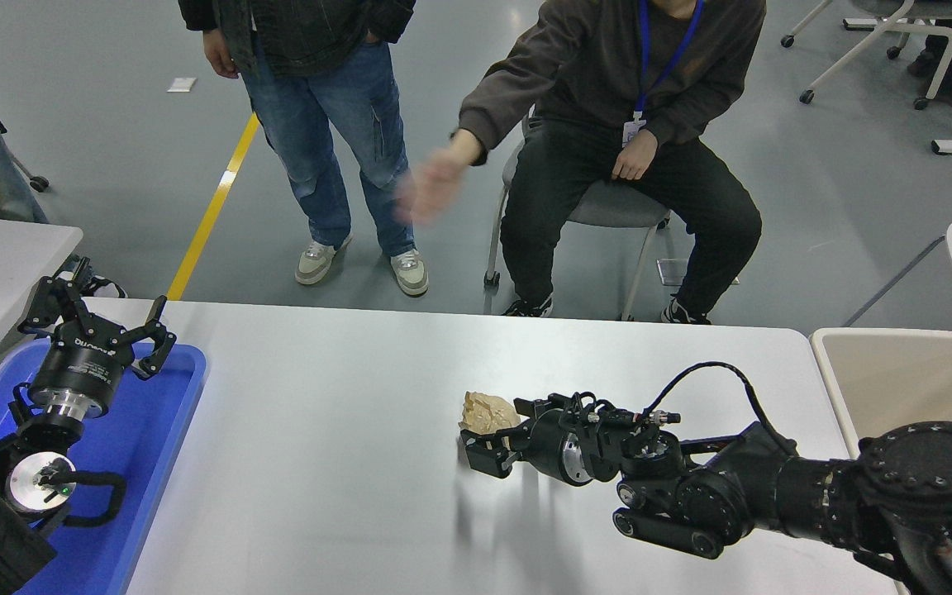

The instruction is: Clean the table surface

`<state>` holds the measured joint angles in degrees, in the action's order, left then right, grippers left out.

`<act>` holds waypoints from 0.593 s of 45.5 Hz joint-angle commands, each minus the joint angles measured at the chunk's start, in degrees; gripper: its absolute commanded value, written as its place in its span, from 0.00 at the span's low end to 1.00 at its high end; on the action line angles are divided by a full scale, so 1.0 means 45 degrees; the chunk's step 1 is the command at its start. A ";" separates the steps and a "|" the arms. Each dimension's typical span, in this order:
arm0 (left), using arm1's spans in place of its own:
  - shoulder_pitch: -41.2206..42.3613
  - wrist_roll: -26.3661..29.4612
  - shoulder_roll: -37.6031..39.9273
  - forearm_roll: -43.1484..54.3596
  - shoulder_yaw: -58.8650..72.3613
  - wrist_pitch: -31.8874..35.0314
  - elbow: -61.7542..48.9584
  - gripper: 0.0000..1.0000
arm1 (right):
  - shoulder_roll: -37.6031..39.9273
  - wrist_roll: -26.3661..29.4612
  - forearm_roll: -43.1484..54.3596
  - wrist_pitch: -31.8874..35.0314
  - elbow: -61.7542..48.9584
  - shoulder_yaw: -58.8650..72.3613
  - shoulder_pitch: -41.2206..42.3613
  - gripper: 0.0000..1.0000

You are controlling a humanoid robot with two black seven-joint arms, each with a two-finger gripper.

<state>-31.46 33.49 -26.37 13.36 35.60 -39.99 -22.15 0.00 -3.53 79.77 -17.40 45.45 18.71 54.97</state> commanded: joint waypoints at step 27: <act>0.0000 0.0000 0.0000 0.0000 0.0000 0.0000 0.0000 1.00 | 0.0000 -0.0075 0.0106 -0.0079 -0.0061 0.0003 -0.0028 0.94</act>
<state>-31.46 33.49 -26.37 13.36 35.60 -39.99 -22.15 0.00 -3.85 80.19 -17.74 45.22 18.65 54.87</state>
